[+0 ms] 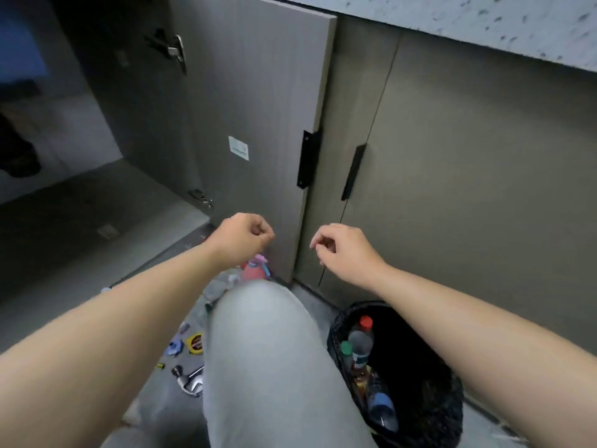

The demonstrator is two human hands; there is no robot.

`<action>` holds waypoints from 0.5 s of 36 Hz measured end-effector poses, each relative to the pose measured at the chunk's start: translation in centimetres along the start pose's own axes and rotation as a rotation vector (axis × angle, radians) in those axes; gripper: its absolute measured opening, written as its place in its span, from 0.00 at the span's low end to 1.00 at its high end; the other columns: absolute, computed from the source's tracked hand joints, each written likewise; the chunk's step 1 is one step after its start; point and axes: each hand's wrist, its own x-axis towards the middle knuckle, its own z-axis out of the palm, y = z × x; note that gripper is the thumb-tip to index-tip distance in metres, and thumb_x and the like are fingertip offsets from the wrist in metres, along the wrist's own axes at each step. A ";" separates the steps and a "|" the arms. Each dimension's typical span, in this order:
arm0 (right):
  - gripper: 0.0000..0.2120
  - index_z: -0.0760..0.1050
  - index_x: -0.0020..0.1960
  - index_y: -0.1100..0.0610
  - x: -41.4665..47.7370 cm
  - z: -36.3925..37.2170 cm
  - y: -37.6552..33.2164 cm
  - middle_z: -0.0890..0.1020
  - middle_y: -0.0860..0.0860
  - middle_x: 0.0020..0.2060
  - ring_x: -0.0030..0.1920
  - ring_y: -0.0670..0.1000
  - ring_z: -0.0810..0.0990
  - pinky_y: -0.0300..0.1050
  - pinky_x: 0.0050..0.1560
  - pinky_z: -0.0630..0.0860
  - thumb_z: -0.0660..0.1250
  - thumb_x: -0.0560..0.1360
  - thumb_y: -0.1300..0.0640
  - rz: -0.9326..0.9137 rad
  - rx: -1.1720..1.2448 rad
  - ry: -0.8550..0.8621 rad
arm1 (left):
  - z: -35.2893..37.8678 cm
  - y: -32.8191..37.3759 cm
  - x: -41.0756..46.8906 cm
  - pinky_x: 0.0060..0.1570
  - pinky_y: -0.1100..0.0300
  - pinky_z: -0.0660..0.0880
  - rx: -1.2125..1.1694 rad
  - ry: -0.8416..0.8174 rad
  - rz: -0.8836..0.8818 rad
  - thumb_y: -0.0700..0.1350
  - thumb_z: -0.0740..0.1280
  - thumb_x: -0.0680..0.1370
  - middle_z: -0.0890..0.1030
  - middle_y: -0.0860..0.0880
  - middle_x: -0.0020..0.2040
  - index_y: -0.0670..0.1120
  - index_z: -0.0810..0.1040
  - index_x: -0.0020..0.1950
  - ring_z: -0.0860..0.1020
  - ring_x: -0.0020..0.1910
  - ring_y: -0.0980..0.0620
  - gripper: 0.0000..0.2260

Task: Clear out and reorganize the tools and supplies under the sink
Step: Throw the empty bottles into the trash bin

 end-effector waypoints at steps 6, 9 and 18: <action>0.08 0.82 0.45 0.54 8.1 5.7 -4.4 0.80 0.43 0.34 0.40 0.48 0.81 0.40 0.44 0.75 0.65 0.74 0.62 -0.048 -0.014 -0.234 | -5.3 -10.5 -0.2 0.50 0.51 0.80 0.051 0.070 -0.259 0.42 0.67 0.79 0.86 0.45 0.43 0.43 0.83 0.45 0.84 0.45 0.44 0.06; 0.08 0.82 0.46 0.54 11.8 9.5 -5.8 0.83 0.46 0.37 0.39 0.47 0.79 0.38 0.43 0.71 0.65 0.74 0.62 -0.041 -0.080 -0.377 | -6.4 -15.2 -0.4 0.52 0.45 0.81 0.007 0.080 -0.367 0.41 0.67 0.80 0.85 0.37 0.47 0.36 0.83 0.48 0.83 0.47 0.40 0.09; 0.11 0.78 0.58 0.56 20.7 23.9 -5.6 0.81 0.55 0.57 0.51 0.53 0.78 0.41 0.50 0.72 0.67 0.77 0.54 0.022 -0.283 -0.787 | -6.2 -26.2 2.4 0.52 0.50 0.79 -0.104 -0.010 -0.495 0.43 0.67 0.80 0.84 0.42 0.46 0.40 0.82 0.47 0.82 0.50 0.42 0.07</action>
